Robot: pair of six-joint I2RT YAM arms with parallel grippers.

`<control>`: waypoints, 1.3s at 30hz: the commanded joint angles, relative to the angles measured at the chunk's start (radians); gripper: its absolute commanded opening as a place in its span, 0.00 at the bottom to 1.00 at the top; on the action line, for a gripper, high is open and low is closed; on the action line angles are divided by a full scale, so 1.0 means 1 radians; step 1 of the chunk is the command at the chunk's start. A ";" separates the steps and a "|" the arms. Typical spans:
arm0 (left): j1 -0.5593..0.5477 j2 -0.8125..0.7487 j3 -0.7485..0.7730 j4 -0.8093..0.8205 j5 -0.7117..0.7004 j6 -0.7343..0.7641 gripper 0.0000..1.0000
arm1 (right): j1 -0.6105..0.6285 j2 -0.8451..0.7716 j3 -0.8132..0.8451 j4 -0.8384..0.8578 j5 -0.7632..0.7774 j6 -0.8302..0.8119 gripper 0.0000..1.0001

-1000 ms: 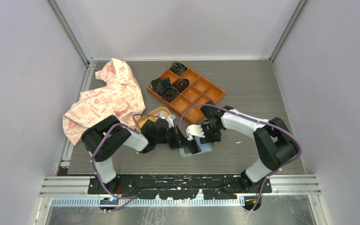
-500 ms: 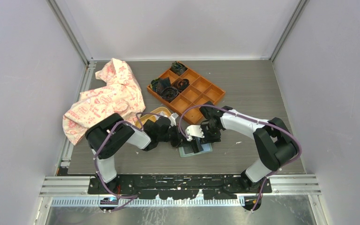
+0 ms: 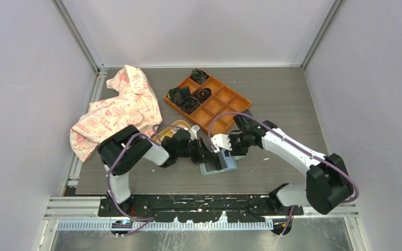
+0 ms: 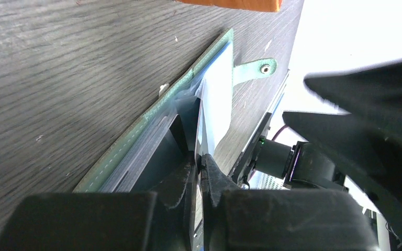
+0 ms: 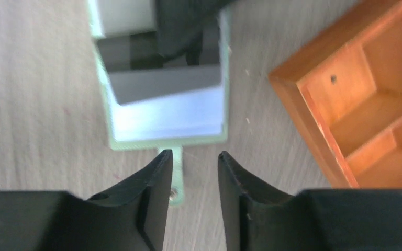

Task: Put the credit cards into the card holder
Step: Insert the credit card into the card slot.

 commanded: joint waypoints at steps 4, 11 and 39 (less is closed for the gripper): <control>0.007 0.038 -0.001 -0.033 0.020 -0.007 0.08 | 0.140 -0.068 -0.053 0.005 -0.307 -0.043 0.06; 0.007 0.047 -0.003 -0.026 0.026 -0.008 0.09 | 0.334 -0.018 -0.103 0.241 -0.143 0.100 0.01; 0.008 0.036 -0.008 -0.034 0.036 -0.002 0.10 | 0.422 0.143 -0.081 0.264 0.233 0.076 0.01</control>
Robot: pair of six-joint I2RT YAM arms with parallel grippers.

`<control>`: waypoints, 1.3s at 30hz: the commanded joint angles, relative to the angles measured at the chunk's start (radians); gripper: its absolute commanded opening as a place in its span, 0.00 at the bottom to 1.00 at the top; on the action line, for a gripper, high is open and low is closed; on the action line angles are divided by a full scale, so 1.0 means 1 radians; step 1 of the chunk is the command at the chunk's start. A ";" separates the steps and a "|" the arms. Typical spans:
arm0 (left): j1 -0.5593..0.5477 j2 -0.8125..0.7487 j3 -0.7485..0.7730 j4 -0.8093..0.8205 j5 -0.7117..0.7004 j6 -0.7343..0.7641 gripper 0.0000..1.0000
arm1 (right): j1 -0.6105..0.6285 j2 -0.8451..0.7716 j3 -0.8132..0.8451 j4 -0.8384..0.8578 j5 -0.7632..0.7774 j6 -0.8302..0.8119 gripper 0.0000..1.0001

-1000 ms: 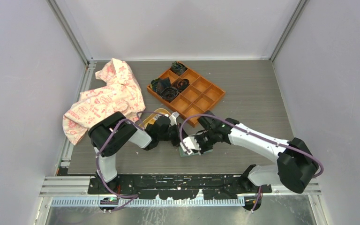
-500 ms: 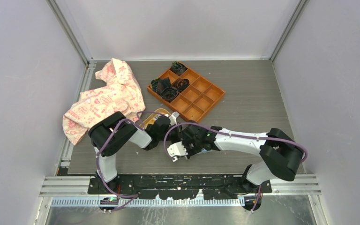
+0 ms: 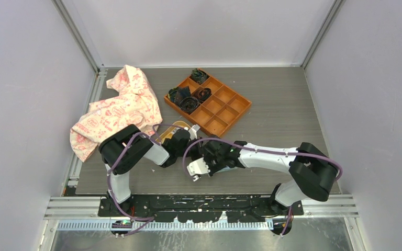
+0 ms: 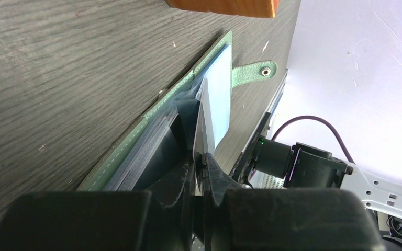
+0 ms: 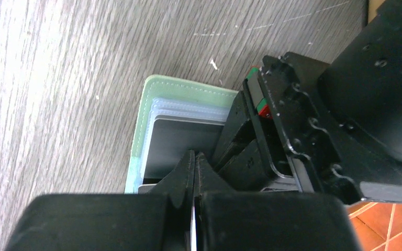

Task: Put the credit cards into the card holder
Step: Insert the credit card into the card slot.

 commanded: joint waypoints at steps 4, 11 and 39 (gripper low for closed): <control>0.001 0.018 -0.002 -0.079 0.028 -0.003 0.13 | -0.045 -0.002 0.025 -0.123 0.040 -0.062 0.01; 0.002 0.013 0.008 -0.098 0.030 0.005 0.20 | -0.090 -0.022 0.029 -0.172 0.012 -0.082 0.01; 0.006 -0.596 -0.028 -0.476 -0.162 0.359 0.28 | -0.449 -0.254 0.149 -0.365 -0.527 0.170 0.39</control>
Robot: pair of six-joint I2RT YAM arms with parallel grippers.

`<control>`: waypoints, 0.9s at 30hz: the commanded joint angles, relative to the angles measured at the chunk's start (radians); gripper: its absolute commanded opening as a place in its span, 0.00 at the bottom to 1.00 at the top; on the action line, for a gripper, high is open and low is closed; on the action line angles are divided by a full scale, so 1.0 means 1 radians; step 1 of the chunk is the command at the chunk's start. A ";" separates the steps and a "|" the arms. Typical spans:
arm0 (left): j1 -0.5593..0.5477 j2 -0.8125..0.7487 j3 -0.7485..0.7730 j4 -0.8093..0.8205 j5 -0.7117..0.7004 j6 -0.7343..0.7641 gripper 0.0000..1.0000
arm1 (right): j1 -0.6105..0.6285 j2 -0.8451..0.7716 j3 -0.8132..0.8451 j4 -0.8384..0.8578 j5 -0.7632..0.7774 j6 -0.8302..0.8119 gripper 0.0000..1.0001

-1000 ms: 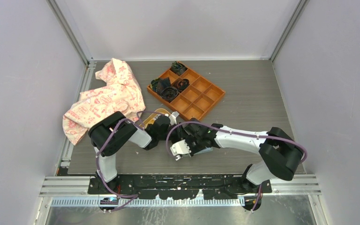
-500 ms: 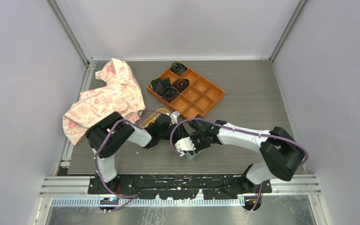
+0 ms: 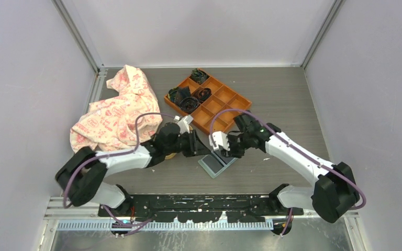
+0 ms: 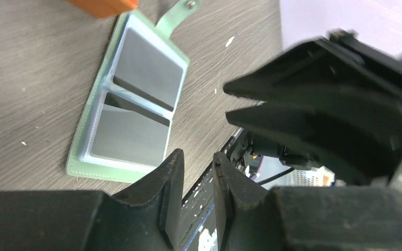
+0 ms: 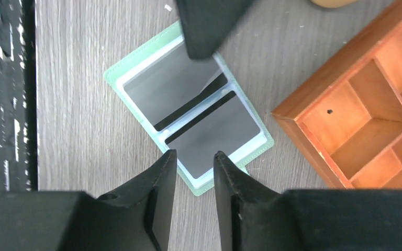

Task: Put the credit cards into the card holder
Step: Insert the credit card into the card slot.

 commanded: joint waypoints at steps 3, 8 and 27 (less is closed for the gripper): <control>0.003 -0.317 -0.065 -0.115 -0.136 0.252 0.28 | -0.177 0.000 0.097 -0.062 -0.342 0.285 0.45; 0.005 -0.574 -0.203 -0.085 -0.298 0.369 0.39 | -0.272 0.144 0.181 -0.188 -0.403 0.426 0.45; 0.007 -1.059 -0.556 -0.063 -0.413 0.336 0.83 | -0.261 0.444 0.253 -0.112 -0.093 0.678 0.49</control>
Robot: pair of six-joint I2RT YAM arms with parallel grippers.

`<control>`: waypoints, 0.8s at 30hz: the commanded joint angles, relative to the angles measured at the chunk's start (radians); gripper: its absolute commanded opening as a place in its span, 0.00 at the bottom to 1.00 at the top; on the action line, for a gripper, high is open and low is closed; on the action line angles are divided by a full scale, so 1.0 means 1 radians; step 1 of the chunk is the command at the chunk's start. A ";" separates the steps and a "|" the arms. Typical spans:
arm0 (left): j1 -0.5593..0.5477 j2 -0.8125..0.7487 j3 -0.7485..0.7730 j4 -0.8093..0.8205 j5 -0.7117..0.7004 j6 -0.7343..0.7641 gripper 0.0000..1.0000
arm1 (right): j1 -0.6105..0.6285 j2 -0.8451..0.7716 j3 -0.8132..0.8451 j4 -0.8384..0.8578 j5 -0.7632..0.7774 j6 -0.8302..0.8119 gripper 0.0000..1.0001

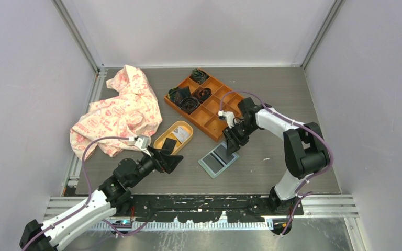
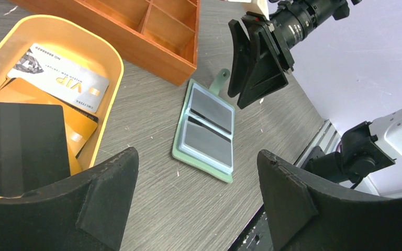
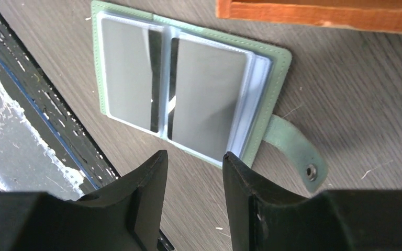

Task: Put the credit cards into the card holder
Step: Insert the credit card into the card slot, then turn over the card slot in the card holder.

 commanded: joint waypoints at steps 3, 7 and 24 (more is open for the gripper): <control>0.004 0.021 -0.031 0.050 0.000 -0.034 0.81 | 0.018 0.066 0.065 0.014 0.044 0.054 0.49; 0.004 0.042 -0.041 0.068 0.011 -0.053 0.79 | 0.020 0.099 0.080 0.002 0.048 0.058 0.48; -0.007 0.202 0.021 0.132 0.145 -0.099 0.64 | 0.023 0.168 0.114 -0.057 0.035 0.054 0.48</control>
